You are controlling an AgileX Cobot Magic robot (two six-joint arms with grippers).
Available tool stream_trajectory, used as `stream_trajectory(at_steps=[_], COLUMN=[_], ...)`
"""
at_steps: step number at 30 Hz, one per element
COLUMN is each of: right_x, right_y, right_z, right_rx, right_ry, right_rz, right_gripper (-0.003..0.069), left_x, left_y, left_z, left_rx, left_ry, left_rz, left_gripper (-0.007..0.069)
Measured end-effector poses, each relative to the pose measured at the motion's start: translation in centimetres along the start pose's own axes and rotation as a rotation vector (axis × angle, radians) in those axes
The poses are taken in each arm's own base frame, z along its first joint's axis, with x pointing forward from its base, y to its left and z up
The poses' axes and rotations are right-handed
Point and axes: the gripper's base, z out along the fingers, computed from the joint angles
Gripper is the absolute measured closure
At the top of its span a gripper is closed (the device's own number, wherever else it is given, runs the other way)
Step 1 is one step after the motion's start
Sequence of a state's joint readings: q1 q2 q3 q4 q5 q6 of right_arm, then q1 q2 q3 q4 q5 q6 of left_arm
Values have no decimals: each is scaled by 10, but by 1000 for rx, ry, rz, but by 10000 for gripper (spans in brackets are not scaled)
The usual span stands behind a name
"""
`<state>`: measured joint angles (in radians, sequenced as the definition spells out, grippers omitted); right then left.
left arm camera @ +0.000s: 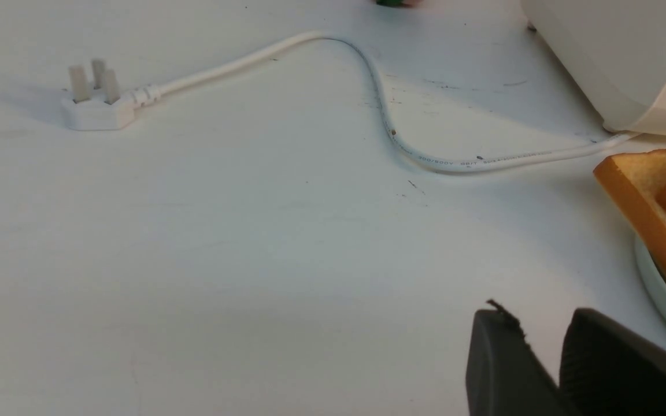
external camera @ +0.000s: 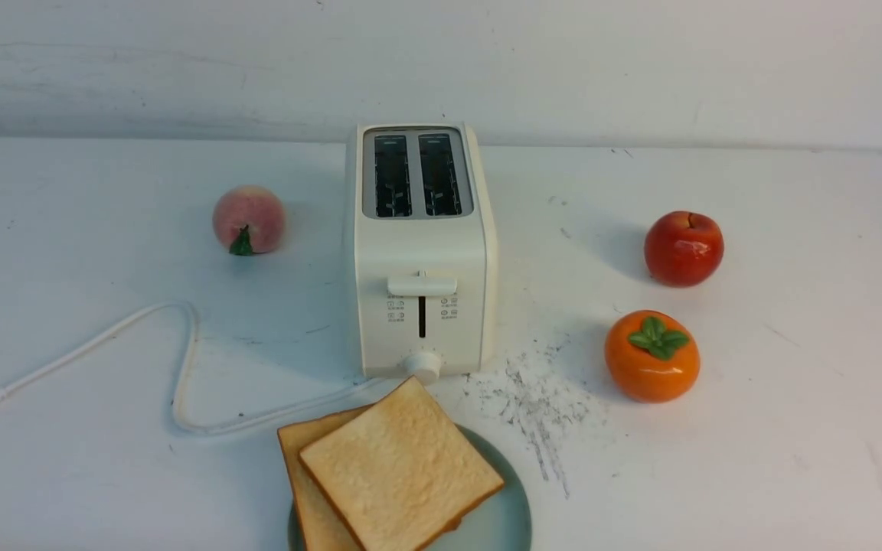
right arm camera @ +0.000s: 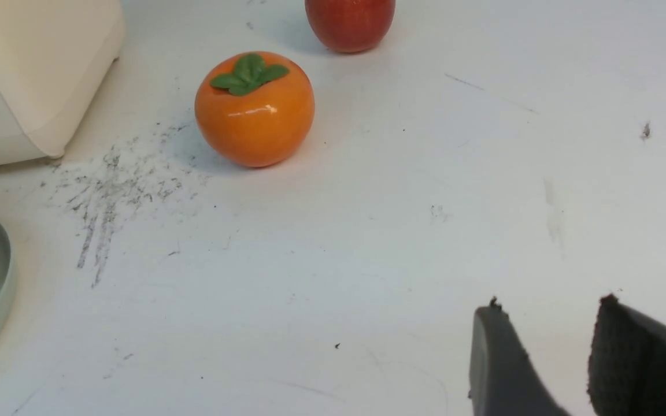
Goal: Take toasted bread from bread machine on white table place on plate.
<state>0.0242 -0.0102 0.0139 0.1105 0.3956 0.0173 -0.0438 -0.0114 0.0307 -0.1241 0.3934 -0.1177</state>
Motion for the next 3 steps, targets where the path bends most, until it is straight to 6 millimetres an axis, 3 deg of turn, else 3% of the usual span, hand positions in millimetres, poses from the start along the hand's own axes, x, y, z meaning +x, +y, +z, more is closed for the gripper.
stream_trajectory(at_steps=[3], right_x=[0], right_y=[0], right_z=[0], right_rx=[0], right_ry=[0], right_rz=[0], right_gripper=[420], left_x=[0], left_y=[0], left_z=[0], left_rx=[0], left_ry=[0], left_rz=[0], left_gripper=[463])
